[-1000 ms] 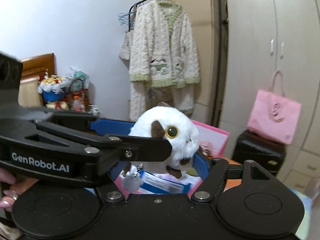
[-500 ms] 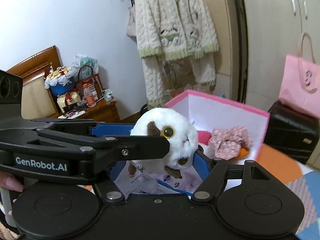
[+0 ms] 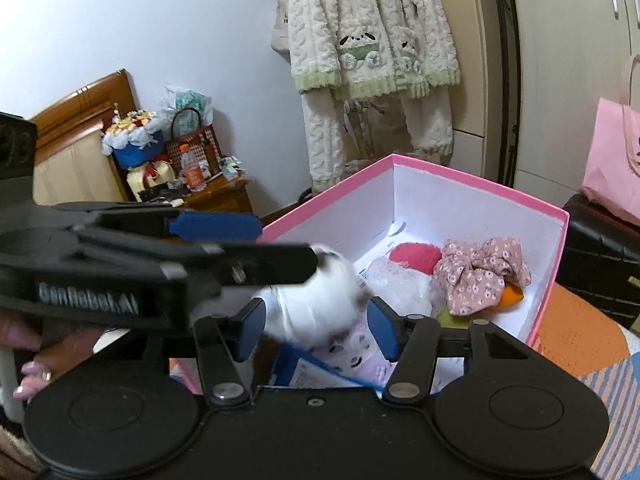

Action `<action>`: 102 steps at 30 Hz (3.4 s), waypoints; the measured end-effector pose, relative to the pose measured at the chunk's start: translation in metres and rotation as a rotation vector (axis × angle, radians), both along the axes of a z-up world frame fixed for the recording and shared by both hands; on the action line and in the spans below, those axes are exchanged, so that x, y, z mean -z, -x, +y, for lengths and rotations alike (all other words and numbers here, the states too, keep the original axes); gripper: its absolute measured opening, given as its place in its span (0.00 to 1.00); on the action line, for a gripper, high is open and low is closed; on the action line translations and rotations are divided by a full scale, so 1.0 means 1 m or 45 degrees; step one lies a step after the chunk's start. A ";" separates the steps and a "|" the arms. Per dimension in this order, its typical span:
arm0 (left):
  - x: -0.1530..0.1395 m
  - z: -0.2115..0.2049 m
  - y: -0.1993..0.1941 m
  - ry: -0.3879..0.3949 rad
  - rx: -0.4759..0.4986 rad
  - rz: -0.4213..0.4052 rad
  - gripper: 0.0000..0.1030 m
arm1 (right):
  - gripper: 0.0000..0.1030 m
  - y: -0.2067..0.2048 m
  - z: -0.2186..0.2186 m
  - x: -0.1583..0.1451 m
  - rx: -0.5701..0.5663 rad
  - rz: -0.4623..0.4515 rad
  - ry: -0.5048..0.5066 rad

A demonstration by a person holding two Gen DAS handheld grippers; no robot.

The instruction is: Organize soft objects

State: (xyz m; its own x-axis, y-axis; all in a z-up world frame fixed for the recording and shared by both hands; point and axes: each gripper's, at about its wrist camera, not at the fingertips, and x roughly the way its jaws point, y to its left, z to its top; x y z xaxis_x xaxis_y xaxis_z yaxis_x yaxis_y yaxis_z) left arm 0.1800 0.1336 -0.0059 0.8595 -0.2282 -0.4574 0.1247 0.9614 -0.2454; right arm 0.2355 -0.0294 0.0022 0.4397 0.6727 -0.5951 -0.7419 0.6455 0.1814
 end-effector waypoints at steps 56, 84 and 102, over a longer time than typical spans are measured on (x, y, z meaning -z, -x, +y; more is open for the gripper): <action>-0.011 -0.066 0.101 -0.282 -0.002 0.048 1.00 | 0.99 0.194 -0.145 -0.025 1.085 -0.168 0.069; 0.000 -0.103 0.133 -0.361 -0.142 -0.048 1.00 | 0.99 0.219 -0.132 -0.029 1.178 -0.328 0.167; 0.005 -0.113 0.142 -0.394 -0.185 -0.100 1.00 | 0.99 0.230 -0.132 -0.025 1.219 -0.352 0.170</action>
State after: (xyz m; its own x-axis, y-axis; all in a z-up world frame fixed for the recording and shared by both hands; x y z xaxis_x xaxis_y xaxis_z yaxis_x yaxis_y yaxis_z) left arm 0.0378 0.0202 -0.0112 0.9082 0.0379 -0.4167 -0.0118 0.9978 0.0651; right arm 0.0057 -0.1609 0.0273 0.8948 -0.1014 -0.4348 0.0950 0.9948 -0.0363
